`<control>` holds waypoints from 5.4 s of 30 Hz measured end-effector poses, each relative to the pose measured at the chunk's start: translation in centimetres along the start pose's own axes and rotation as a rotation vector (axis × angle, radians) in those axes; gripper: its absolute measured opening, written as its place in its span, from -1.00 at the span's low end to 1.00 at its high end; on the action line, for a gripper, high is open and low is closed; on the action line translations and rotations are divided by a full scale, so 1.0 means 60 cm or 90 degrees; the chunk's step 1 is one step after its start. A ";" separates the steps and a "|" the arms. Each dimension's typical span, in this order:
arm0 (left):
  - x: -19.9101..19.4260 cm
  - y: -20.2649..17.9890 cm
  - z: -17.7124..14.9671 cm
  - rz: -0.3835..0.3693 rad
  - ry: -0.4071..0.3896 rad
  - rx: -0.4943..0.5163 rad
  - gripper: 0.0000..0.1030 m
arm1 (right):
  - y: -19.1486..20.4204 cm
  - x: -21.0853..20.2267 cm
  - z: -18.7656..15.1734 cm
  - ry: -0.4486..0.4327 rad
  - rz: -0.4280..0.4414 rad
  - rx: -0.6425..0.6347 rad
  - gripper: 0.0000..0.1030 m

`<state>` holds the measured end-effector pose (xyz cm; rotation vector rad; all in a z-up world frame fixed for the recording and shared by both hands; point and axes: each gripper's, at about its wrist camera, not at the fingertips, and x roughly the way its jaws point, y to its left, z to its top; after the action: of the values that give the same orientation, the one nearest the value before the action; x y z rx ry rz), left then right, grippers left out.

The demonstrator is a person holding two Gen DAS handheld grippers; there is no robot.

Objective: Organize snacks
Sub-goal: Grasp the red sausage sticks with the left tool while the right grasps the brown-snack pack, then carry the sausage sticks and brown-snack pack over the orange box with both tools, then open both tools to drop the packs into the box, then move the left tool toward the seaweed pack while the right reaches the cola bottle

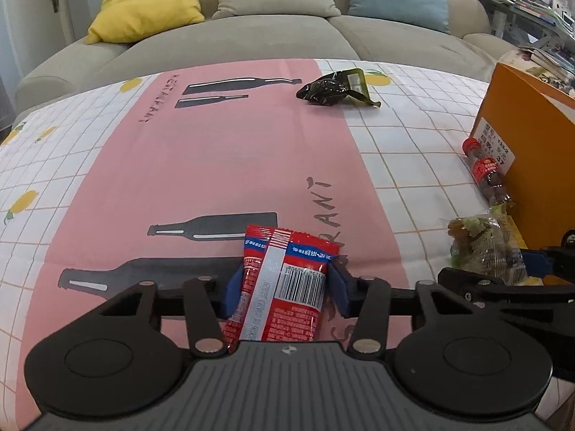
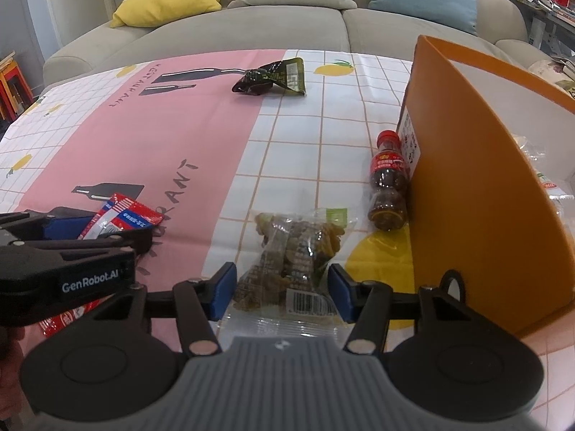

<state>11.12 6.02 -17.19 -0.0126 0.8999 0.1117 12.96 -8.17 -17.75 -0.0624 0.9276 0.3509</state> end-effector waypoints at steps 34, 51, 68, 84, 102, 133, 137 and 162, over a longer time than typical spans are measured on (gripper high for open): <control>-0.189 -0.026 0.100 -0.137 -0.057 -0.084 -0.16 | -0.037 -0.208 0.026 -0.101 0.059 0.058 -0.10; -0.219 -0.144 0.153 -0.274 -0.043 -0.033 -0.16 | -0.131 -0.309 0.033 -0.132 0.018 0.050 -0.12; -0.136 -0.288 0.282 -0.421 0.040 0.030 -0.16 | -0.330 -0.298 0.119 -0.056 -0.031 0.059 -0.12; 0.032 -0.454 0.290 -0.422 0.183 0.080 -0.16 | -0.448 -0.146 0.152 0.117 -0.043 0.000 -0.12; 0.106 -0.498 0.272 -0.343 0.250 0.137 -0.09 | -0.472 -0.051 0.135 0.210 -0.049 -0.039 -0.11; -0.118 -0.371 0.269 -0.285 0.086 0.210 0.32 | -0.387 -0.174 0.148 0.122 -0.117 -0.001 0.40; -0.168 -0.317 0.257 -0.278 0.044 0.193 0.32 | -0.349 -0.216 0.143 0.064 -0.109 0.044 0.43; -0.234 0.001 0.077 -0.157 -0.022 -0.011 0.32 | -0.028 -0.291 0.023 -0.174 -0.134 0.128 0.48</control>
<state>6.06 5.06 -3.31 -0.1374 0.8559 -0.1089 4.99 -14.17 -3.26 0.0710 0.6731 0.0672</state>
